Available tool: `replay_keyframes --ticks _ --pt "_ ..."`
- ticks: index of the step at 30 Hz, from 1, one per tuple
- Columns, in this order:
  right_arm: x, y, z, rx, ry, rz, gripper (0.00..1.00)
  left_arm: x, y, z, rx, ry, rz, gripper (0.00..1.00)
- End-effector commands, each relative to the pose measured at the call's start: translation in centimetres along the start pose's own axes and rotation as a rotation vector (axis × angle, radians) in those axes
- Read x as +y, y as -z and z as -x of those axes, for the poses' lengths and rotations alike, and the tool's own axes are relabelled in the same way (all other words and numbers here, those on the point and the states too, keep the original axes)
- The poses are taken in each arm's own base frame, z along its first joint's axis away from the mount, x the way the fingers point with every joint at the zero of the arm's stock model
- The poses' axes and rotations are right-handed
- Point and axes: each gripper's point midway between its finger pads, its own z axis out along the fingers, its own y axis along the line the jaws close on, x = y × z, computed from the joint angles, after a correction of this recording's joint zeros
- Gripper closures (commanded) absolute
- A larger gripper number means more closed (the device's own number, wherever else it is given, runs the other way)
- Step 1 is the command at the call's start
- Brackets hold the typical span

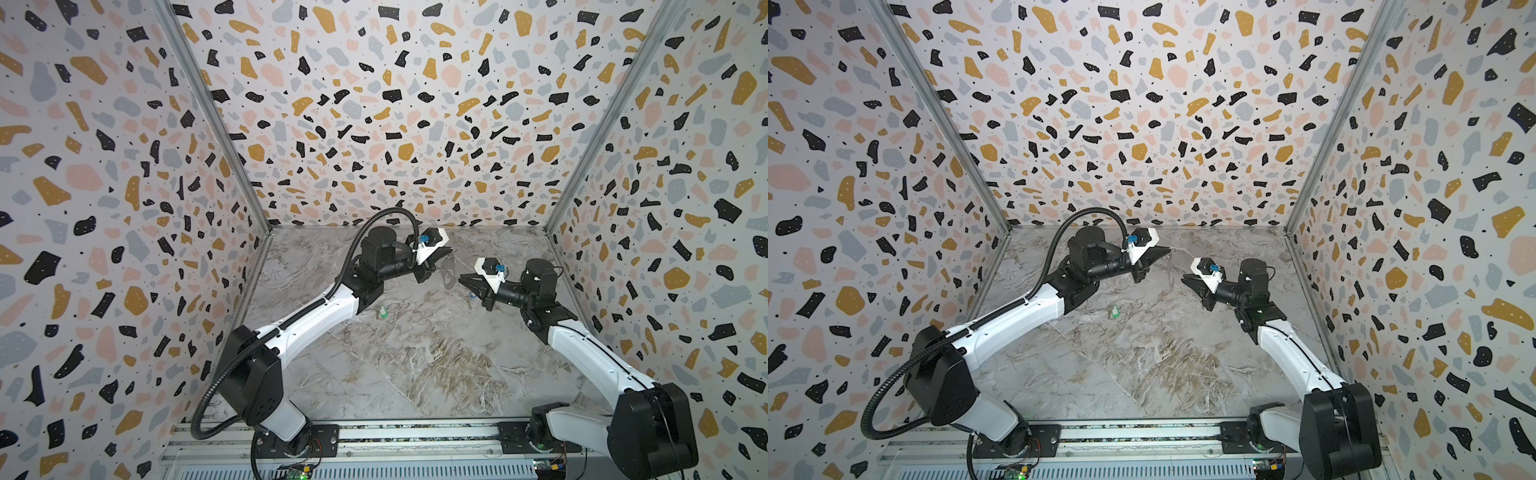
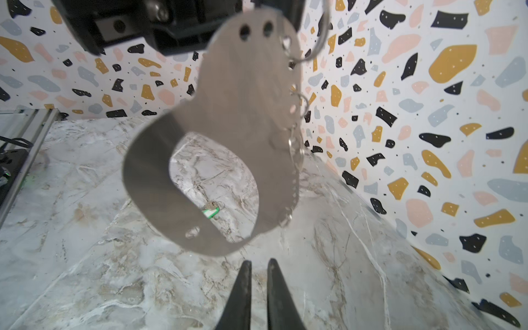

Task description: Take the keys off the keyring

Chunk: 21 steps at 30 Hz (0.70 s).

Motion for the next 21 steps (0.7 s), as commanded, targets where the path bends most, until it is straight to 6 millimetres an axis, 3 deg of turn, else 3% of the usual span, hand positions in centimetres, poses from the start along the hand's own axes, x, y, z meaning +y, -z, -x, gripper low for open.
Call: replay_keyframes --ticks 1,4,9,13,21 --pt "-2.4 1.2 0.4 -0.021 -0.002 -0.11 0.78 1.1 0.1 0.3 -0.032 -0.001 0.044 1.0" --pt "-4.5 2.2 -1.0 0.005 -0.053 -0.213 0.69 1.1 -0.6 -1.6 0.0 0.031 0.042 1.0" --pt "-6.4 2.8 -3.4 0.075 -0.093 -0.324 0.64 1.3 -2.5 -5.9 0.066 0.107 0.052 1.0" --pt "-7.2 3.1 -4.8 0.117 -0.109 -0.38 0.63 2.8 -4.6 -8.7 0.091 0.158 0.097 1.0" --pt "-7.2 3.6 -6.5 0.168 -0.105 -0.417 0.62 5.8 -9.9 -10.9 0.051 0.225 0.123 1.0"
